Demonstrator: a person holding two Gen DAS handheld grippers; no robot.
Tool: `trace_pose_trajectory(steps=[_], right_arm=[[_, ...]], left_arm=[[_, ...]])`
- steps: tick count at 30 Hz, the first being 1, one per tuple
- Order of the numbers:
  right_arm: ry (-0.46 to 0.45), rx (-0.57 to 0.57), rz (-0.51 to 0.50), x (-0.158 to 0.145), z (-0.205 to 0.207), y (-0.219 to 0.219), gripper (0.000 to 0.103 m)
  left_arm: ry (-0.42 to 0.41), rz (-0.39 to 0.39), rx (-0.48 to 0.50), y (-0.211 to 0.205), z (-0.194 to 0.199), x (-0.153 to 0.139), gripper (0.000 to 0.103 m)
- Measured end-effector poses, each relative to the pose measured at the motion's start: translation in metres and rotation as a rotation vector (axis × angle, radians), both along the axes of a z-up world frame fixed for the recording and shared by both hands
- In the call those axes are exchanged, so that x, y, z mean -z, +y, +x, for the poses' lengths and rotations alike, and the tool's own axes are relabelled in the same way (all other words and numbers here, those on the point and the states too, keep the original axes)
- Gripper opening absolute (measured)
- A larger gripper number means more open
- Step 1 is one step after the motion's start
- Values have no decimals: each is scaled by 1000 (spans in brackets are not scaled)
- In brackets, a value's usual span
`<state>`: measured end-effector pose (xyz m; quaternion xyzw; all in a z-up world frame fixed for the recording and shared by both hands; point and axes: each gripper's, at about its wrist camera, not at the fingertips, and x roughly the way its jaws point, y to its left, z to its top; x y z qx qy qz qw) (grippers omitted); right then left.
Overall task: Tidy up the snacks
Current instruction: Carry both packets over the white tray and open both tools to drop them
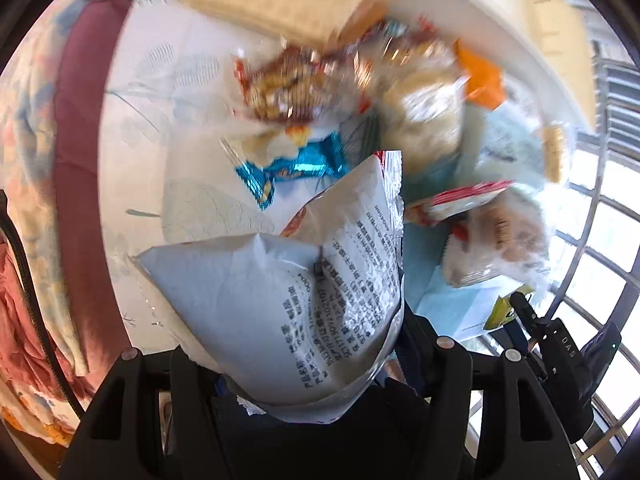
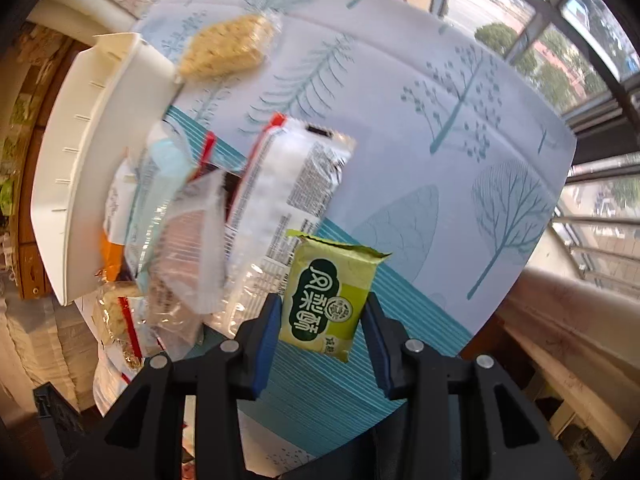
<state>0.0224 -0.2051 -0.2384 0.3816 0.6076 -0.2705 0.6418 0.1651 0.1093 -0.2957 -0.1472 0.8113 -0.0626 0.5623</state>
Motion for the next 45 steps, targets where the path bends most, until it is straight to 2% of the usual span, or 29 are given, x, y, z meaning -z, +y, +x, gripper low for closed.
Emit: trace_pose_trajectory(steps=[5,9,15,21,29,34,38,42,45], right_arm=[[-68,-104,-71,-34,19,0,40],[-124,-182,-113,-56,32,0,40],[-198,-262,-188,-65,63,-8,40],[-342,-377,-264,-85,85,-1,40],[-531,-520,-337,-105,132,16,40],[-617,-590,-376,-105,157,21,41],[-641,-624,-380,-99,177,22,41],[-644,-646,-357,-90,194,22,41],[-643,-658,-347,-84,202,21,41]], left_arm=[[-108,-25,-76,13,8,-39,62],[-207,-27,-96,20,16,-73,62],[-327,-36,-119,-15,38,-121,62],[-468,-58,-114,-40,61,-148,62],[-648,-92,-81,-65,92,-165,62],[-770,-108,-68,-76,106,-166,63],[-803,-98,-65,-84,118,-156,63],[-811,-120,-68,-91,133,-142,64],[-817,-95,-51,-96,142,-134,67]])
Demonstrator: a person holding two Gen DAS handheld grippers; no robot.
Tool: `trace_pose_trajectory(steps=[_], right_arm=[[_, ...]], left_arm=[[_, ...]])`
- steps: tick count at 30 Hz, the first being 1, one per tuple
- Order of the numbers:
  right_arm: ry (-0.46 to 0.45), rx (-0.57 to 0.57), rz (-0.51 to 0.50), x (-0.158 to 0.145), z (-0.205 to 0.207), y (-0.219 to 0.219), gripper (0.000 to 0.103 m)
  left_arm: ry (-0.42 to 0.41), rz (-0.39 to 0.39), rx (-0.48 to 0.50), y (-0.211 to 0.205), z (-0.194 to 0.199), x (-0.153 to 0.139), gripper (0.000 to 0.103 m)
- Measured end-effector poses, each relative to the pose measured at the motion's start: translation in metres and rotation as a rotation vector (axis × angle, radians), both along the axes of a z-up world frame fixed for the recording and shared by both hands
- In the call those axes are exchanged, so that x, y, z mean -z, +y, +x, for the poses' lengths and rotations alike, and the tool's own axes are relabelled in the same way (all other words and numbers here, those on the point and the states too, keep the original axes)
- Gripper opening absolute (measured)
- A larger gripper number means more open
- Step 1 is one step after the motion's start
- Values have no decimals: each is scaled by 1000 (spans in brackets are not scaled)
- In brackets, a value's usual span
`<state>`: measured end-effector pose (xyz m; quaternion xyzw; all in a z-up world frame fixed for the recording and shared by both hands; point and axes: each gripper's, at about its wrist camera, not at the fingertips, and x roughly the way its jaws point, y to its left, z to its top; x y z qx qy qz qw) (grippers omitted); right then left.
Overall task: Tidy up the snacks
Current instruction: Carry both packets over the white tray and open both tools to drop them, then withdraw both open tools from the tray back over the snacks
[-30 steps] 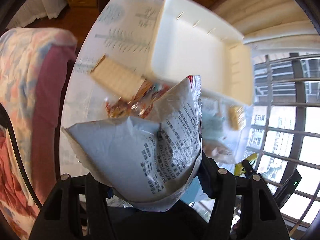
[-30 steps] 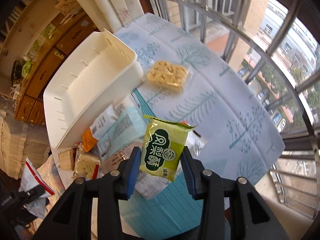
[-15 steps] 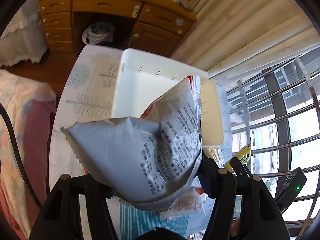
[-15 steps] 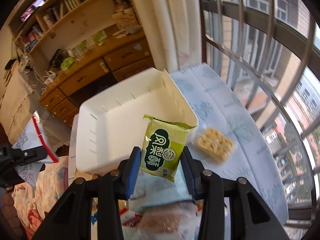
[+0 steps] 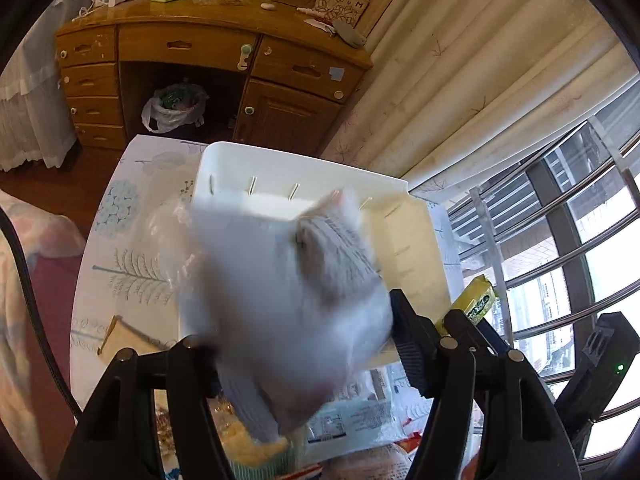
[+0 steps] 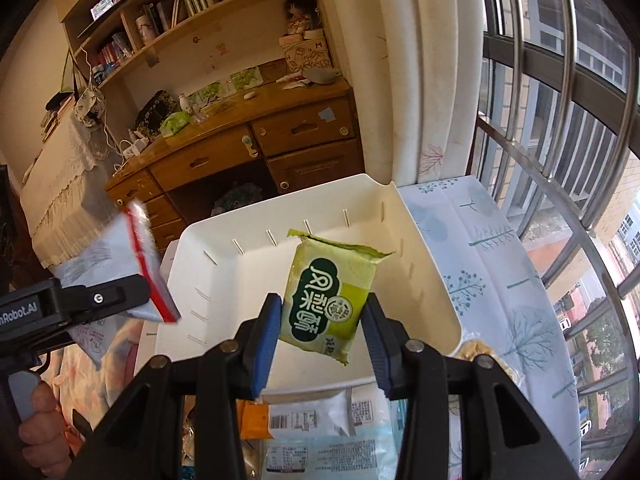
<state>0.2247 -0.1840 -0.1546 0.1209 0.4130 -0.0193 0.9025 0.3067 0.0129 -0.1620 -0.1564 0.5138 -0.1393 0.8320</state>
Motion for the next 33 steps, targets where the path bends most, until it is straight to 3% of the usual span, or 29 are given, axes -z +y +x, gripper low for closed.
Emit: trace_pose_trajectory(steps=[4,7,10,21,33], right_arm=[[16,-15,24,6,6,-2,42],[32,-13,30,8,7,-2,49],[23,-14,34,5,4,-1,60],[-41,-10,9,-26,-30,16,61],[-52,108,-14,-36,-94,35,61]], left_arm=[[14,-7,-13,0,7,6,88],[15,-3,-29,3,7,6,91],[11,9,-32,5,5,3,92],[-70,2,7,22,-27,-26,92],[-149,148,119,40,-92,-46,92]])
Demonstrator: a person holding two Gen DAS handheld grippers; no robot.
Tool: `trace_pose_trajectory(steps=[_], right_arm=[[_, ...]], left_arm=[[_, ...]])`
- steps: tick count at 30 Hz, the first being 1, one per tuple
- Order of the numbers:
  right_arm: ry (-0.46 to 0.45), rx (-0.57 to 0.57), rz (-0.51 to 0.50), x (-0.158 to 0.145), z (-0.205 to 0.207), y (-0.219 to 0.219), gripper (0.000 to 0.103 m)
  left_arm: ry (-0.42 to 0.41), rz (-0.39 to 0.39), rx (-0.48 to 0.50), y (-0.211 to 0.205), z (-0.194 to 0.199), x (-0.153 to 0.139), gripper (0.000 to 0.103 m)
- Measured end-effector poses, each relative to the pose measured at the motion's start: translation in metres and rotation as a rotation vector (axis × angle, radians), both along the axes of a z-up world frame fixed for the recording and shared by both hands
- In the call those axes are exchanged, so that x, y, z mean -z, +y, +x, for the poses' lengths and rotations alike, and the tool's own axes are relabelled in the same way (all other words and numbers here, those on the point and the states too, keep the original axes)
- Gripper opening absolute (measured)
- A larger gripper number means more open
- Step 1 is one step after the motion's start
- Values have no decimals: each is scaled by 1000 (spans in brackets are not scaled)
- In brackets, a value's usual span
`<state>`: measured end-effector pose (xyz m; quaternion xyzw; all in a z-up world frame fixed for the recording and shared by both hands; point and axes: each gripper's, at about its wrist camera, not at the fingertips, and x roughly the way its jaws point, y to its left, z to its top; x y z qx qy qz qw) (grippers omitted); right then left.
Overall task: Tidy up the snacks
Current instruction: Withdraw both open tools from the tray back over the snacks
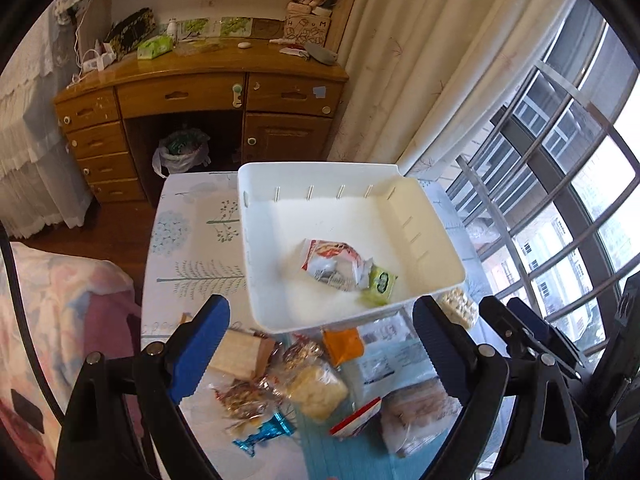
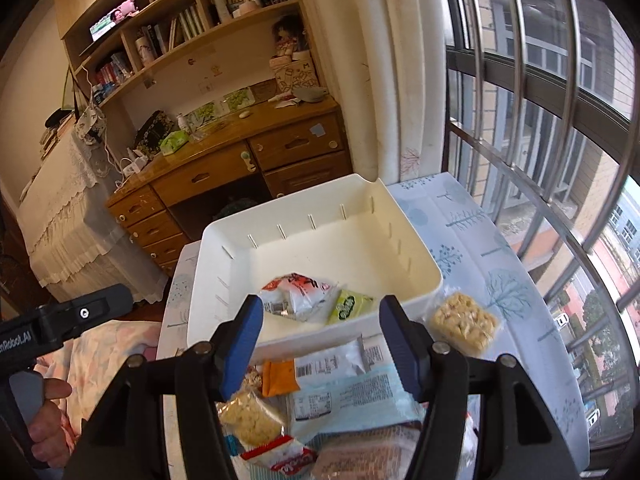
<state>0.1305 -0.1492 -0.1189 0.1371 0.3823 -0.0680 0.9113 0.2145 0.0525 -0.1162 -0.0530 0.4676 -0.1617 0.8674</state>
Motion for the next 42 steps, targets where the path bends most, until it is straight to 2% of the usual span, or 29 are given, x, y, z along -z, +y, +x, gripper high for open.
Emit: trace_pose_trajectory(steps=[4,13,16,27,36,42], right_arm=[[3,28,-18,-2,-24,6,61],[-7,15,-113,-13,-74,16,61],[-24,1,-136,-17,-89,14,61],[-69,-33,-138,-27,-136,-7,61],[-85,-60,-137,-15,-163,-20,61],[-52,-59,-122,-4,-168,-23,61]], left_arm=[[-17,18,-4,13,-19,-3,91],[-89,124,-25,33,-64,-15,85],[-96,148,-33,32,-80,-16,79],[-145,212,-93,12,-141,-36,79],[-109,267,-120,3,-169,-32,79],[-48,303,-110,4,-174,-23,79]])
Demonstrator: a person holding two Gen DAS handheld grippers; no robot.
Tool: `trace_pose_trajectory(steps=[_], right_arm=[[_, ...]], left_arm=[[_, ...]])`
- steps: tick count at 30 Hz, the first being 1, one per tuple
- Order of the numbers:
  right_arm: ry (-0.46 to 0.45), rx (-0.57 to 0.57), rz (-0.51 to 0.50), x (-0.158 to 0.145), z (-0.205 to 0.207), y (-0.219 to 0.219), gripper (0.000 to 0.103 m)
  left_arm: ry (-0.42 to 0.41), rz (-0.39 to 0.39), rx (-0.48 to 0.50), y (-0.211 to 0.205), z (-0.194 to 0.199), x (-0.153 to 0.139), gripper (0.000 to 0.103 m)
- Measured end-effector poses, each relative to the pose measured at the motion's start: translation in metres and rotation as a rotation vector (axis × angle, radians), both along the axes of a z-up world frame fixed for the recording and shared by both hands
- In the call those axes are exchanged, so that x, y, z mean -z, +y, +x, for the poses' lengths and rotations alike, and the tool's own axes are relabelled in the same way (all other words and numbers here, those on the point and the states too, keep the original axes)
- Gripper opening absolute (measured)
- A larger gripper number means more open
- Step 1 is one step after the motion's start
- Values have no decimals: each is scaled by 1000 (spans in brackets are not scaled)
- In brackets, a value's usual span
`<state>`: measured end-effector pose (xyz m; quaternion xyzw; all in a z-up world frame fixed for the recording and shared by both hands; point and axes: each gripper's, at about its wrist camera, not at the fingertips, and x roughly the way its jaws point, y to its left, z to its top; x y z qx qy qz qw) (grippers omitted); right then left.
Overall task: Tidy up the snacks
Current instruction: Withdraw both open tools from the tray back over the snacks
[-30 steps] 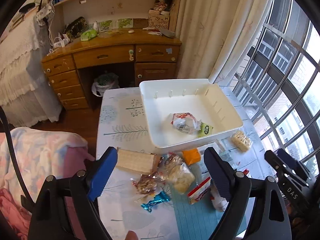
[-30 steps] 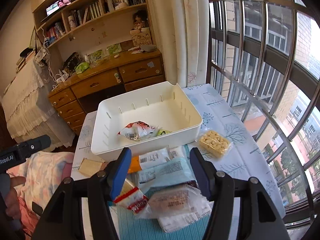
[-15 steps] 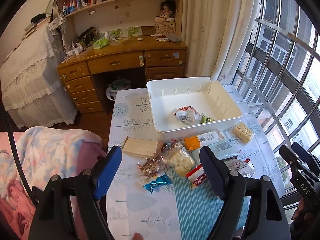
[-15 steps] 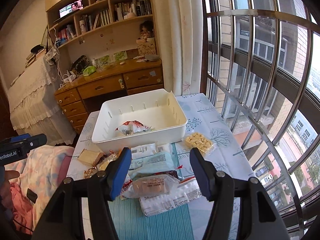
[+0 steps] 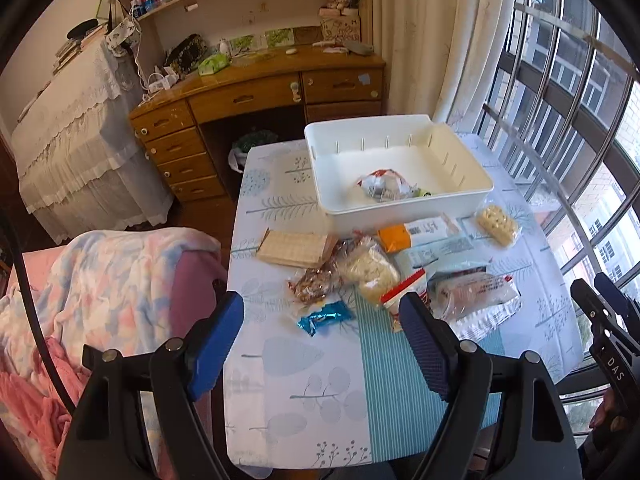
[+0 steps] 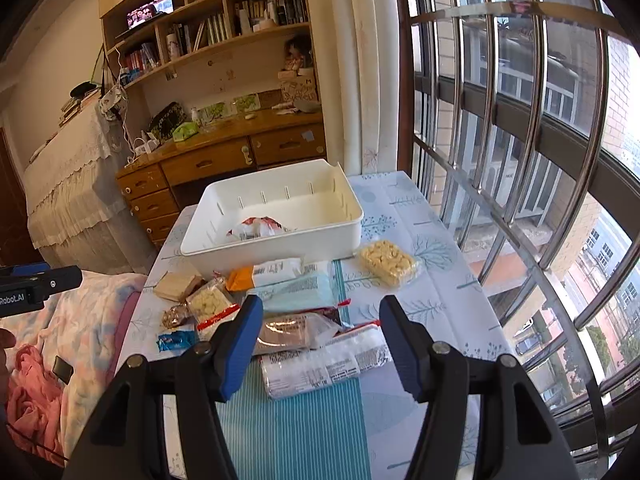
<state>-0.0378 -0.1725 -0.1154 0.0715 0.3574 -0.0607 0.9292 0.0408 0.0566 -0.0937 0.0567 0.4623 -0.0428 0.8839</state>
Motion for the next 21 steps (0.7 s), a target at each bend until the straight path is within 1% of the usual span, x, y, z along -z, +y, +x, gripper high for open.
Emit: trace_pose_trajectory(steps=[6,9,11,13,15,19,21], right_arm=[[39,21,34,11,3,0,61],[68,60,73,19,8,2,61],[82,92,105,24,11,4,61],[99,148,141,31,13,6,61],[116,214,178,36,15,9,61],[133,352,286,49,15,16,61],[148,411,324,57,15,19,61]], left_arm=[[40,32,3,13,9,8,79],[54,25,24,21,17,13,79],[70,8,57,28,25,16,79],[95,-12,95,34,36,21,79],[135,-4,136,40,48,29,79],[171,17,206,52,71,39,79],[191,22,234,60,84,44,79]])
